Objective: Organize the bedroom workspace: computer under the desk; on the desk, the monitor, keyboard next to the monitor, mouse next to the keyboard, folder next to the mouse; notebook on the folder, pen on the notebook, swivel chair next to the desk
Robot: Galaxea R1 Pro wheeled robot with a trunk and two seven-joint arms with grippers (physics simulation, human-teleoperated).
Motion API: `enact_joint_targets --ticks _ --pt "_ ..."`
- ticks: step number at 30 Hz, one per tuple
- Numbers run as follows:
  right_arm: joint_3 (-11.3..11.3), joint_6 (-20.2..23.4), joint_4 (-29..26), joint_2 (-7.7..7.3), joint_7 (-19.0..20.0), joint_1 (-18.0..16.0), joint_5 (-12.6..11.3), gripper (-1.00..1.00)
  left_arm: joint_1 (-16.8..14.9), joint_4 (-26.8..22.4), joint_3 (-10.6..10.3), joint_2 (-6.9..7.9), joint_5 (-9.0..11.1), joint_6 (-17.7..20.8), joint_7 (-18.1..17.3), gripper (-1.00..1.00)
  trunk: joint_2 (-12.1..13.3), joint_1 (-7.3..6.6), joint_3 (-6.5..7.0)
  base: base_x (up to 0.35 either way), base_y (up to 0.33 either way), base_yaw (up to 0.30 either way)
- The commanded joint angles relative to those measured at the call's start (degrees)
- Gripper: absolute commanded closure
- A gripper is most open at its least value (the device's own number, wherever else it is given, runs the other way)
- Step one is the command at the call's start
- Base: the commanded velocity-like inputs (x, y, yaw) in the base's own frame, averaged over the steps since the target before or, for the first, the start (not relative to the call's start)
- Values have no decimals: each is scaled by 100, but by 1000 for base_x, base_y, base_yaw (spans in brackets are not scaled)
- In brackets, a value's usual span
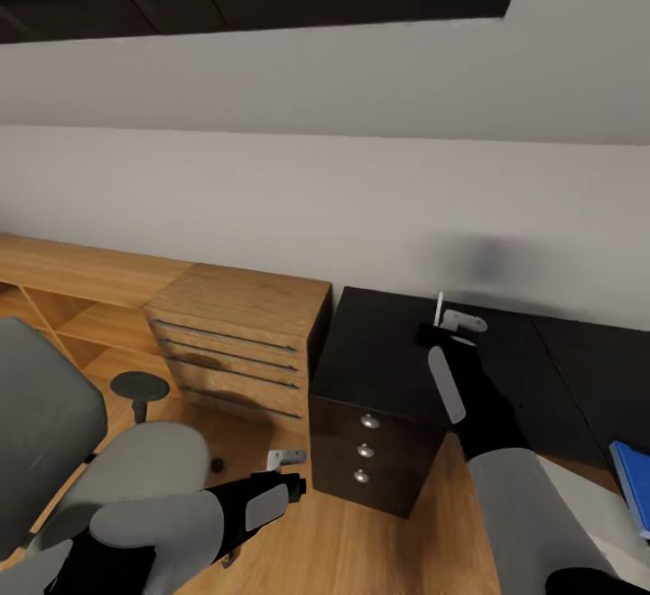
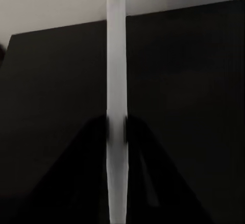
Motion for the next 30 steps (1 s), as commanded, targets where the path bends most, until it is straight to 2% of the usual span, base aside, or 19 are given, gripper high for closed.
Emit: enact_joint_targets --ticks 1,2,3,5,6,7,8,9,10,11,12,13,14,17,21,23,26,30 --pt "-61 6 -6 0 -37 -5 -64 100 -2 -11 -22 1 -5 11 30 -100 35 -21 11 0 0 -257" --pt "-269 20 -6 -30 -36 -5 -60 100 88 -11 -20 1 -5 -14 30 -100 75 -43 29 0 0 -262" --pt "-351 25 -7 -51 -34 -5 -57 100 143 -11 -19 3 -5 -24 30 -100 115 -65 47 0 0 -263" --pt "-655 51 -11 -251 -26 -2 -50 100 376 -12 -18 16 -7 -105 39 -100 196 -109 82 0 0 -264" --pt "-705 61 -9 -326 -23 1 -51 100 418 -14 -18 19 -8 -147 44 -100 236 -131 100 0 0 -265" --pt "-779 74 -7 -491 -17 20 -55 100 480 -16 -18 22 -10 -272 56 -100 276 -153 118 0 0 -266" --pt "-808 81 -6 -578 -14 36 -57 100 504 -17 -18 23 -11 -347 62 -100 316 -175 136 0 0 -266" --pt "-862 95 -5 -767 -9 77 -59 100 555 -21 -19 25 -12 -503 72 -100 316 -175 136 0 0 -266" --pt "-890 105 -5 -867 -5 98 -62 100 589 -22 -21 25 -12 -578 76 -100 316 -175 136 0 0 -266" --pt "-946 143 -1 -1067 10 132 -68 100 669 -24 -20 26 -13 -703 80 -100 316 -175 136 0 0 -266" --pt "-969 174 0 -1162 22 145 -74 100 712 -25 -19 26 -13 -751 82 -100 316 -175 136 0 0 -266" --pt "-1012 254 2 -1330 67 167 -102 100 793 -26 -19 28 -13 -821 84 -100 316 -175 136 0 0 -266" --pt "-1085 446 27 -1584 256 209 -211 100 966 -27 -18 70 -14 -905 83 -100 316 -175 136 0 0 -266" --pt "-1198 554 207 -1788 534 261 -285 100 1147 -28 -22 188 -18 -1021 75 -100 316 -175 136 0 0 -266" --pt "-1302 593 599 -1933 880 294 -326 100 1388 -28 -23 396 -20 -1519 56 -100 316 -175 136 0 0 -266" --pt "-1324 594 709 -1952 922 298 -333 100 1425 -28 -22 448 -18 -1608 52 -100 316 -175 136 0 0 -266" --pt "-1415 592 882 -1964 955 299 -339 100 1448 -28 -19 480 -16 -1670 49 -100 316 -175 136 0 0 -267" --pt "-1688 591 1081 -1977 977 298 -334 100 1463 -28 -18 502 -14 -1704 48 -100 316 -175 136 0 0 -267"
